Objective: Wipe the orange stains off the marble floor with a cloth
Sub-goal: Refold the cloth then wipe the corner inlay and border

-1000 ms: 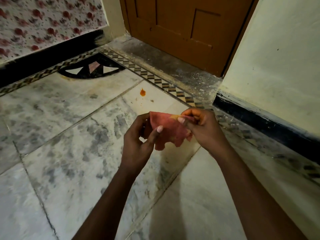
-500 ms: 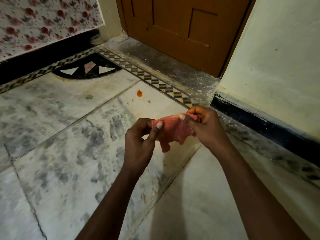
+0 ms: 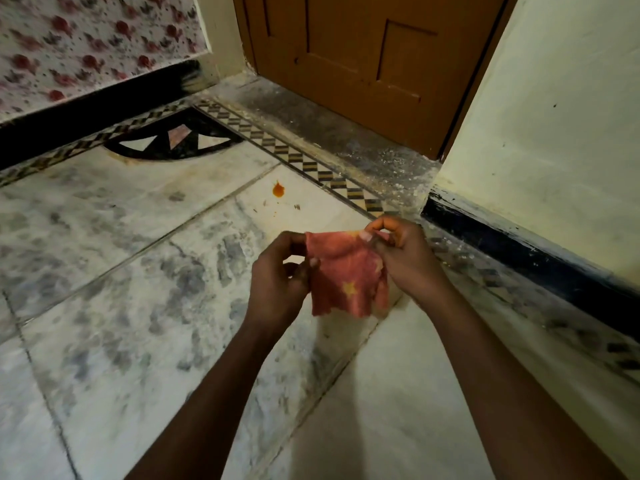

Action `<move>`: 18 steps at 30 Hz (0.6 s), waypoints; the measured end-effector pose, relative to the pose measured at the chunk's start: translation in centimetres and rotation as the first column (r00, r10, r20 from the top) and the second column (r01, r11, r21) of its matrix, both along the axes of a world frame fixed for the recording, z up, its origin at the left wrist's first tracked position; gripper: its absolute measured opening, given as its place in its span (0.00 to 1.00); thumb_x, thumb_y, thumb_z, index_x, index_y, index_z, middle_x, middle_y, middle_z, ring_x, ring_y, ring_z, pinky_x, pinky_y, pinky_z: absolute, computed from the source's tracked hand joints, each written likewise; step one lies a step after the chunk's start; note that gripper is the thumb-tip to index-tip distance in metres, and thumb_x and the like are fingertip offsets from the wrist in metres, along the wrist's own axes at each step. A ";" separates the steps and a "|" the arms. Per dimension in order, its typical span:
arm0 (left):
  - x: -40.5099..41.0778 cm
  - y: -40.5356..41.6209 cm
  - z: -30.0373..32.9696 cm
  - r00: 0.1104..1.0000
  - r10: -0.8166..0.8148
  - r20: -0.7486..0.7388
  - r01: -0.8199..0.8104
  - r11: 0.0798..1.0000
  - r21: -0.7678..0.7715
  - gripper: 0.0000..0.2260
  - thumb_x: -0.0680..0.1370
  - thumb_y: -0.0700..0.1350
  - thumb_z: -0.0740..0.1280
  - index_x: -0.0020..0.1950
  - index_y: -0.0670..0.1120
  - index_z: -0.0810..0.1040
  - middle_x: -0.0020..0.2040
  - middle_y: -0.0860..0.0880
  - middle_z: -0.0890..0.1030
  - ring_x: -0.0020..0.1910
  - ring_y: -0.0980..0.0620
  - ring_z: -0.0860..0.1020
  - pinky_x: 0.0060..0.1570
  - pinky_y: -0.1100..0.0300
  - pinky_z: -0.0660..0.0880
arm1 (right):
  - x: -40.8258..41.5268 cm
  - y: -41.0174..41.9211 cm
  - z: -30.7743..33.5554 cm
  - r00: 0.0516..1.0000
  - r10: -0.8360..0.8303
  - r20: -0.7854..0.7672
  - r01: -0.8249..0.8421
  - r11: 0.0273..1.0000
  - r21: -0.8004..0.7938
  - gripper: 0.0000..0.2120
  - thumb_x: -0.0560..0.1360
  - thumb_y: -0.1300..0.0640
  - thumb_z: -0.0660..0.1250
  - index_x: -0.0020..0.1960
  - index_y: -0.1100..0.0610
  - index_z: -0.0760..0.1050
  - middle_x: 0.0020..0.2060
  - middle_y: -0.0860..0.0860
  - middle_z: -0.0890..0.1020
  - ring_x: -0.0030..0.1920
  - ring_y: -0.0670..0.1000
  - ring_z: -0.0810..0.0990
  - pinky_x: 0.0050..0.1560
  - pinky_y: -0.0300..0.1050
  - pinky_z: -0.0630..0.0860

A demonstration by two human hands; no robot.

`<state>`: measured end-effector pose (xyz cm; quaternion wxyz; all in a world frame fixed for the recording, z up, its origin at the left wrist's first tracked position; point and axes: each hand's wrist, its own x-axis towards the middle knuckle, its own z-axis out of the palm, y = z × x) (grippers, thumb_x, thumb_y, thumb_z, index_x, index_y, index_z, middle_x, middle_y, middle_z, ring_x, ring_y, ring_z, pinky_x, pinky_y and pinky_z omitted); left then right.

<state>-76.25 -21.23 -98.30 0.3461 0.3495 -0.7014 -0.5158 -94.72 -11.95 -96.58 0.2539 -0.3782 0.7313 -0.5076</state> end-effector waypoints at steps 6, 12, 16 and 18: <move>-3.2 -3.4 0.7 0.998 0.030 -0.060 -0.035 0.996 -0.076 0.23 0.78 0.31 0.73 0.64 0.51 0.68 0.49 0.47 0.89 0.54 0.51 0.88 0.60 0.54 0.81 | -2.0 -2.3 3.9 0.990 -0.043 -0.135 0.027 0.993 -0.115 0.11 0.78 0.58 0.75 0.45 0.43 0.81 0.42 0.42 0.84 0.44 0.41 0.83 0.45 0.43 0.80; -1.0 -5.7 -4.7 0.942 -0.093 0.322 0.130 0.987 -0.096 0.21 0.75 0.34 0.76 0.65 0.49 0.81 0.62 0.54 0.85 0.65 0.53 0.82 0.66 0.51 0.78 | -2.2 -1.8 -1.6 0.956 0.180 -0.232 -0.107 0.950 0.294 0.11 0.77 0.51 0.77 0.58 0.52 0.85 0.54 0.49 0.87 0.55 0.48 0.84 0.57 0.47 0.80; 1.6 -9.4 -6.3 0.866 0.036 0.500 0.107 0.961 -0.255 0.17 0.79 0.45 0.75 0.68 0.46 0.80 0.67 0.46 0.82 0.66 0.44 0.80 0.62 0.55 0.74 | 0.4 -4.8 -8.0 0.867 0.298 -0.399 -0.050 0.849 0.526 0.26 0.86 0.48 0.58 0.82 0.54 0.63 0.85 0.56 0.58 0.85 0.58 0.53 0.85 0.58 0.50; 2.7 -12.5 -6.9 0.780 0.094 0.618 0.152 0.930 -0.334 0.22 0.80 0.49 0.73 0.73 0.43 0.77 0.73 0.41 0.78 0.71 0.38 0.76 0.66 0.47 0.75 | 1.5 -6.2 -10.8 0.814 0.274 -0.512 0.115 0.789 0.604 0.34 0.84 0.40 0.46 0.86 0.53 0.52 0.86 0.55 0.49 0.86 0.59 0.45 0.85 0.60 0.40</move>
